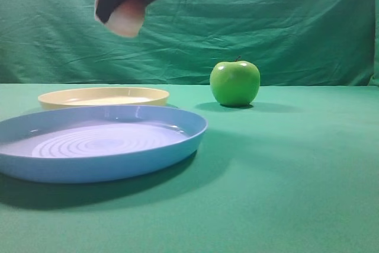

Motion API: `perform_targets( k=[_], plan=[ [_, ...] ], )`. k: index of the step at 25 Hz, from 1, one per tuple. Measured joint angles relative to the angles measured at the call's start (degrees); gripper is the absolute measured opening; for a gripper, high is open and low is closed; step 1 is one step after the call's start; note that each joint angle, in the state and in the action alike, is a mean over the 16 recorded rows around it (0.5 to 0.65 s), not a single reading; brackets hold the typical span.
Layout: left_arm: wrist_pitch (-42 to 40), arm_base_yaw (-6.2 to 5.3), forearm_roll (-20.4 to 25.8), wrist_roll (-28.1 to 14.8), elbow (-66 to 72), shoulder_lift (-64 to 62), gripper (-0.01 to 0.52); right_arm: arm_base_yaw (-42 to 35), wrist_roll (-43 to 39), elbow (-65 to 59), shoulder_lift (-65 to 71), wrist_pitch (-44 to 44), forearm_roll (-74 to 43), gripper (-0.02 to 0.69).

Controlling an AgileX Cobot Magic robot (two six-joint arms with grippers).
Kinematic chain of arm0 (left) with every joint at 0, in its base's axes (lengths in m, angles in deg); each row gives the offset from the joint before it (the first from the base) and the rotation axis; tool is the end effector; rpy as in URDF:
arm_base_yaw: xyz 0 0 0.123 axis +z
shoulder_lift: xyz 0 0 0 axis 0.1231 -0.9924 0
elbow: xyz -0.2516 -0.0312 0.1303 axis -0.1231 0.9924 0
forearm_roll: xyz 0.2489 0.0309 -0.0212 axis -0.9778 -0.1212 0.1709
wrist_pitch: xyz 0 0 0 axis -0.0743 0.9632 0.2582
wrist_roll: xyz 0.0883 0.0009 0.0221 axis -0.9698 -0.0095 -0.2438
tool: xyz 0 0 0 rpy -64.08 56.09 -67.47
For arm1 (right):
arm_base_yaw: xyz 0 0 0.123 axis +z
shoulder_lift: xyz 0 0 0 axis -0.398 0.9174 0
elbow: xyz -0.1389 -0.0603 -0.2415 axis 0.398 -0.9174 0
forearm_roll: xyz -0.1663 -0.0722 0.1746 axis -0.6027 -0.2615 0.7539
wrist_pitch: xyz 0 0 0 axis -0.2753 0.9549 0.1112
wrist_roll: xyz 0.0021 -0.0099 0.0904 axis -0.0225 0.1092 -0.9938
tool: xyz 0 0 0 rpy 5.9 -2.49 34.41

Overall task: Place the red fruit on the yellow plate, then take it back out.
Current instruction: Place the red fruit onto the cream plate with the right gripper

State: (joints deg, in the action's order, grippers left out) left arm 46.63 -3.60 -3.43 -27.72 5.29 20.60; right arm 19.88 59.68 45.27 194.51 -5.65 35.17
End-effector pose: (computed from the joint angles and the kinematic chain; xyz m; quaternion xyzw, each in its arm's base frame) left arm 0.0507 0.0140 0.1776 -0.0705 0.7913 0.0577 0.6047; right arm 0.3550 0.3653 0.1939 -0.5239 0.7727 0.1820 0.3088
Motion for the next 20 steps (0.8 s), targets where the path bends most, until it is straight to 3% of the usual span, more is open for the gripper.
perform_targets(
  k=[14,17,20],
  plan=[
    [0.00,0.00,0.00,0.00,0.00,0.00,0.000,-0.03,0.17,1.96,3.57,-3.42,0.62,0.588],
    [0.00,0.00,0.00,0.00,0.00,0.00,0.000,-0.37,-0.15,1.96,1.32,-1.22,0.18,0.569],
    [0.00,0.00,0.00,0.00,0.00,0.00,0.000,-0.84,-0.75,1.96,-2.03,2.38,-0.48,0.473]
  ],
)
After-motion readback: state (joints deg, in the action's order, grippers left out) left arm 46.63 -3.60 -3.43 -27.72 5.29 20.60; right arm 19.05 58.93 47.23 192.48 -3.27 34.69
